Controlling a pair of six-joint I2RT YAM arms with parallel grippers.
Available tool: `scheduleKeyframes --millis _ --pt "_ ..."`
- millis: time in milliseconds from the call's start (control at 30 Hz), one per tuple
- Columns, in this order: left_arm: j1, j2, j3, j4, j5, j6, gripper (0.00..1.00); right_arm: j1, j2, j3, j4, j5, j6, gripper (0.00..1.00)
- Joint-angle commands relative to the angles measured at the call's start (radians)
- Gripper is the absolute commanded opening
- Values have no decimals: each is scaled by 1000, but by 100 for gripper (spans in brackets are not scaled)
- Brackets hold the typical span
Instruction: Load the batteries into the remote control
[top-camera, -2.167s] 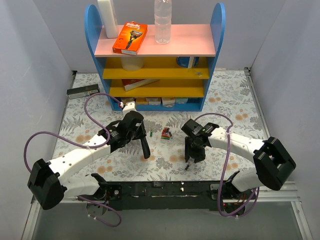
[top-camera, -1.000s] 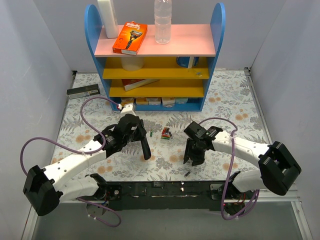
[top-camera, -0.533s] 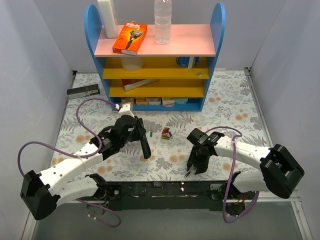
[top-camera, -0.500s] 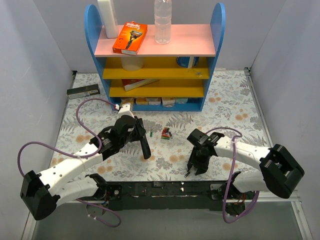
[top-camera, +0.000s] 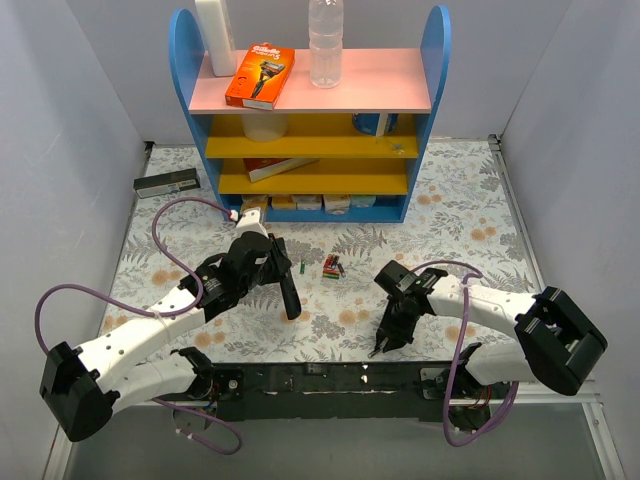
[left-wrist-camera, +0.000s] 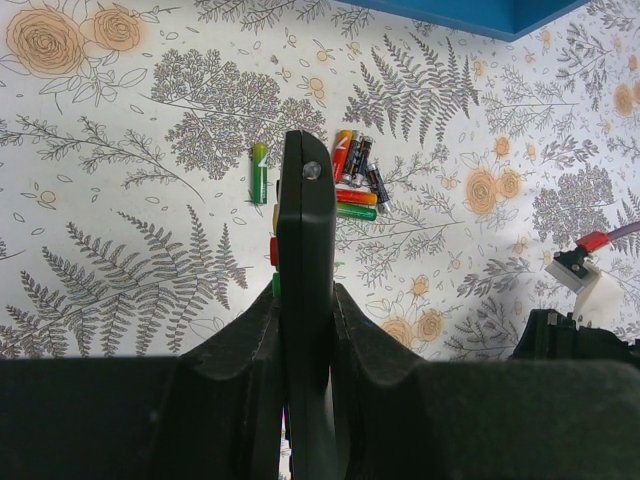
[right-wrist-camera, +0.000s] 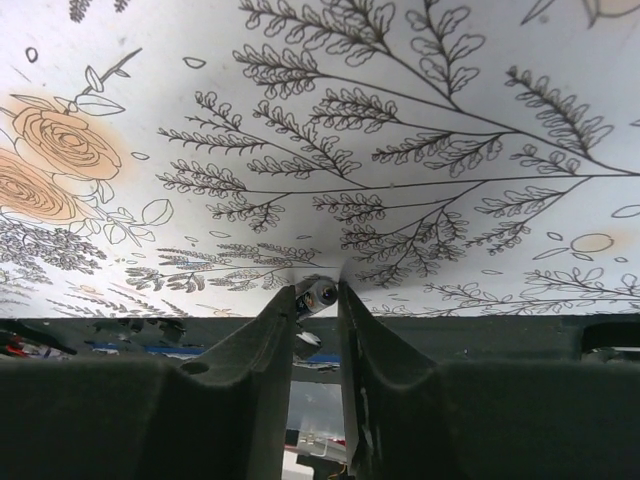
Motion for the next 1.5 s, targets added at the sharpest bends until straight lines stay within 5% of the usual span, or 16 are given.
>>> scheduleKeyframes --millis 0,167,333,600,833,1100,1467 --pt "3 -31 1 17 6 5 0 5 2 -19 47 -11 24 27" --pt "3 -37 -10 21 14 -6 0 5 5 -20 79 -1 19 20" --pt "3 -86 -62 72 24 -38 0 5 35 53 110 39 -60 1" --pt "5 -290 -263 323 49 -121 0 3 100 295 153 139 -403 1" --pt "5 -341 -496 760 46 -181 0 3 -32 366 296 196 -718 1" --pt "113 -188 -662 1268 254 -207 0 6 -219 313 513 58 -981 1" --pt "248 219 -585 1845 681 -333 0 21 -273 262 639 -112 -1047 1"
